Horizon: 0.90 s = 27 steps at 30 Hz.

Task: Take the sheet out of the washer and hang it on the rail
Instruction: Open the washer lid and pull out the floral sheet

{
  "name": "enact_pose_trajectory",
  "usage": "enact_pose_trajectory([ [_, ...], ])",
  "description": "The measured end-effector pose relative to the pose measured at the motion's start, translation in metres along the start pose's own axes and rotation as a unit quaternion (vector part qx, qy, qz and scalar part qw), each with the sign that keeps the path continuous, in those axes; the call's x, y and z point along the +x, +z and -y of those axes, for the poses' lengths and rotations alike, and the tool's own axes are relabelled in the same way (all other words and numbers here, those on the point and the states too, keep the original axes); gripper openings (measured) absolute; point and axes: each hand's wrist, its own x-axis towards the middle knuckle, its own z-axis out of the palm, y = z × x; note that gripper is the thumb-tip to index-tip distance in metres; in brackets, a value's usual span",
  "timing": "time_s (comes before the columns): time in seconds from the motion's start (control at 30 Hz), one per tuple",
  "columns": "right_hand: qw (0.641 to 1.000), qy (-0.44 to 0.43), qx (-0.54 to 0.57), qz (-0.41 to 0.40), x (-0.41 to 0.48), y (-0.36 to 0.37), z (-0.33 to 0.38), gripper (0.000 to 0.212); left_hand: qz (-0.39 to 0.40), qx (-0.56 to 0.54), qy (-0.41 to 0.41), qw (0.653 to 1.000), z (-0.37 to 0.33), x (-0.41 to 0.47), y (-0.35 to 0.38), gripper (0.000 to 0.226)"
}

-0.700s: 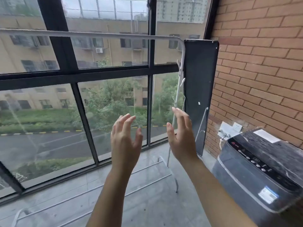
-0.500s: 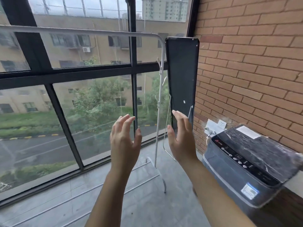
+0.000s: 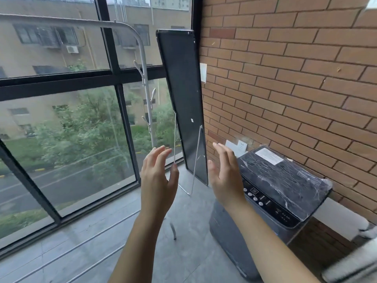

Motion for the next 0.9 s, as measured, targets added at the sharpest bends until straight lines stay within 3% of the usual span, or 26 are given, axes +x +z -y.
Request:
enact_pose_trajectory([
  [0.4,0.992,0.100,-0.078,-0.012,0.043,-0.006,-0.132,0.043,0.123,-0.071,0.021,0.990,0.006,0.050,0.160,0.042],
  [0.6,0.977,0.171,-0.131,-0.005,0.078,-0.002,-0.200,0.042,0.173,-0.103,0.025,0.979,0.017,0.099,0.239,0.036],
  [0.9,0.945,0.287,-0.156,0.029,0.061,-0.010,-0.282,0.042,0.270,-0.101,0.022,0.957,0.018,0.091,0.322,0.029],
])
